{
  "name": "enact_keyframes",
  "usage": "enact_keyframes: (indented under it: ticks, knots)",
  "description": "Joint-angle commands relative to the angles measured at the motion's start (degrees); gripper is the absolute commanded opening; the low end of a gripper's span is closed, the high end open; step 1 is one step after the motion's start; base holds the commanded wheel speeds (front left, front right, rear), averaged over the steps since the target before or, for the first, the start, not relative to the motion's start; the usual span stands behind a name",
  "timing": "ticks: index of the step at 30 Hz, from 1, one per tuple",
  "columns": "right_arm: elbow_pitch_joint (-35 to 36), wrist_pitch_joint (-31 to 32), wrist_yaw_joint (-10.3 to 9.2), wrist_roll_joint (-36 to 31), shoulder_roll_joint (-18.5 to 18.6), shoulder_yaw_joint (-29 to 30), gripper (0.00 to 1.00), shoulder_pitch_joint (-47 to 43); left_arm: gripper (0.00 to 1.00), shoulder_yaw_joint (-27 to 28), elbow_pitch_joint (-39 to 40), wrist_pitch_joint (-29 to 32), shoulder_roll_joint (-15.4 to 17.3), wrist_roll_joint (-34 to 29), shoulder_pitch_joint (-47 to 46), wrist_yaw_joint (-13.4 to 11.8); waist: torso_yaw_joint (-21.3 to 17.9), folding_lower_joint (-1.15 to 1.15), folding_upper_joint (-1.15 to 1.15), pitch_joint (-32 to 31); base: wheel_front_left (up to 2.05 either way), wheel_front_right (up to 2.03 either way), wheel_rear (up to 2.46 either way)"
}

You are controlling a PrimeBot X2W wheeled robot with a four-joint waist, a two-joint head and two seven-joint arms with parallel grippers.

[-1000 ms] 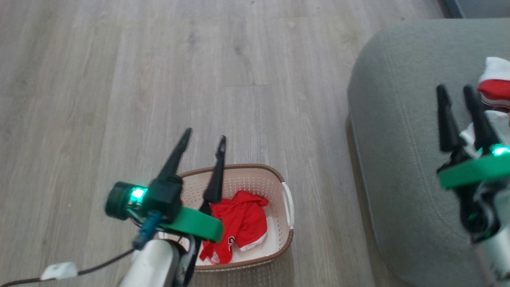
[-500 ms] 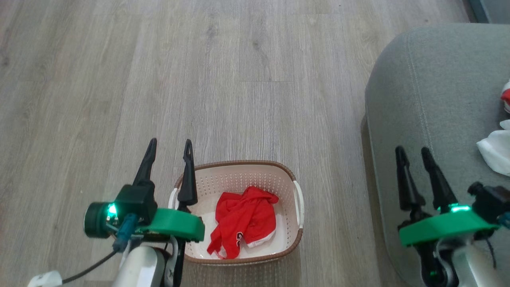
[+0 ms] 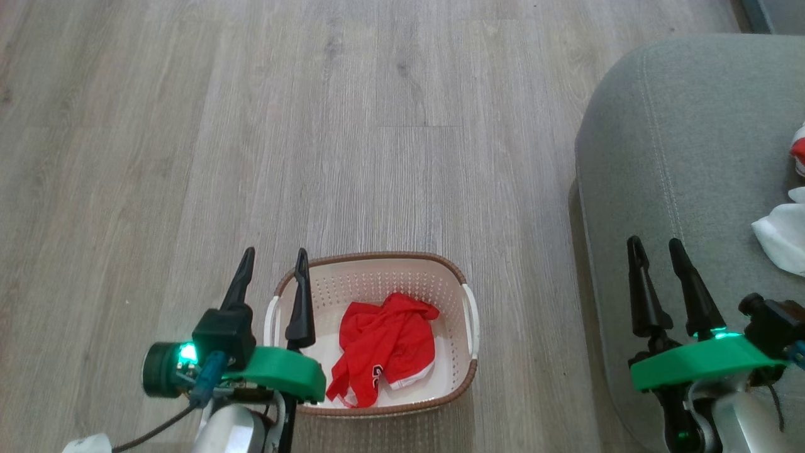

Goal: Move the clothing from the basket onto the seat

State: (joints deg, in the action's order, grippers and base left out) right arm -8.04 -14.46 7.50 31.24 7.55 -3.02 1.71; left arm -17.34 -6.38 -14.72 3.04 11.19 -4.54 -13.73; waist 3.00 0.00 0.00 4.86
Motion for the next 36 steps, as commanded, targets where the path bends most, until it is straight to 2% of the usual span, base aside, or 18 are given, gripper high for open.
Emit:
enact_keyframes:
  ticks: [1,14,20,29,36]
  knots:
    - [1.6,-0.5,-0.01,-0.4,0.1,-0.9,1.00,1.1,1.00,1.4,1.7,-0.3,-0.2,0.2,-1.8,0.3,0.1,0.00,0.00,0.0,0.00,0.00,0.00]
    - [1.8,-0.5,-0.01,-0.2,0.4,-0.8,1.00,1.8,1.00,1.1,1.1,-0.3,-0.2,0.4,-2.6,1.0,0.2,0.00,0.00,1.3,0.00,0.00,0.00]
    - [0.7,-0.5,-0.01,-2.1,1.1,0.6,1.00,3.6,1.00,-0.2,-2.7,-0.3,-0.2,1.2,-3.6,1.6,-0.2,0.00,0.00,3.8,0.00,0.00,0.00]
    - [1.5,-0.5,-0.01,-4.7,1.5,1.5,1.00,7.9,1.00,-4.8,-14.9,-0.3,-0.2,1.2,-11.1,2.5,-0.9,0.00,0.00,15.0,0.00,0.00,0.00]
    - [4.6,-0.5,-0.01,-5.7,2.6,0.7,1.00,11.5,1.00,-8.6,-23.7,-0.3,-0.2,1.3,-20.7,3.1,-1.9,0.00,0.00,27.9,0.00,0.00,0.00]
